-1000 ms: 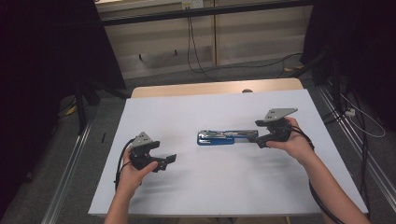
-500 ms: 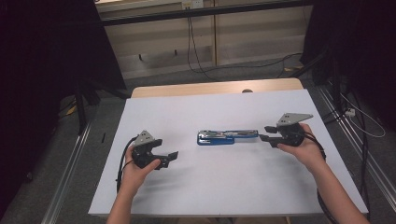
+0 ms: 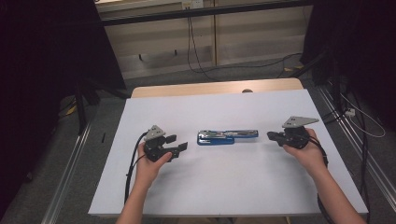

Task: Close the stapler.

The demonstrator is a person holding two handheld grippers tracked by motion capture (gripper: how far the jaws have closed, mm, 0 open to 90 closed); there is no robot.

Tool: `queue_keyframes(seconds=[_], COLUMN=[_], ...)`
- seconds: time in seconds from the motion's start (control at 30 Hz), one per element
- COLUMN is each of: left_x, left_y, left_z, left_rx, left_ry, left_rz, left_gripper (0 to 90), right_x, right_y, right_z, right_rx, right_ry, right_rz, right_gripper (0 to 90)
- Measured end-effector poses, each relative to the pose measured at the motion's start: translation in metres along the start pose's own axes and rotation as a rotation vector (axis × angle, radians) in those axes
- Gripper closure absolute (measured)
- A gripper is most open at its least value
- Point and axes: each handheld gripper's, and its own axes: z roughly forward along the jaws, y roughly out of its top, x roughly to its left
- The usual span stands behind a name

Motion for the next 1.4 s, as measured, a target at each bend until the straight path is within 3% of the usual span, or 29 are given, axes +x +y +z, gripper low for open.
queue_keyframes(seconds=[0.17,0.27,0.53,0.63,1.0,1.4], left_x=[-0.007,-0.005,-0.012,-0.013,-0.023,-0.014], left_y=[0.001,-0.002,0.004,0.004,0.007,0.005], left_z=[0.016,0.025,0.044,0.052,0.074,0.068], left_rx=[0.018,0.033,0.046,0.035,0.057,0.065], left_ry=[-0.021,-0.015,-0.027,-0.030,-0.041,-0.012], left_rz=[0.015,0.021,0.076,0.071,0.108,0.121], left_gripper=[64.8,72.2,83.7,89.2,90.0,90.0], right_x=[0.003,0.005,0.008,0.008,0.006,0.009], right_y=[-0.001,0.000,0.001,0.002,0.001,0.002], right_z=[0.010,0.012,0.019,0.019,0.025,0.030], right_rx=[0.028,0.034,0.049,0.047,0.062,0.076], right_ry=[0.016,0.021,0.034,0.033,0.052,0.065], right_rz=[-0.016,-0.023,-0.033,-0.028,-0.008,-0.029], right_gripper=[89.3,89.3,90.0,90.0,90.0,90.0])
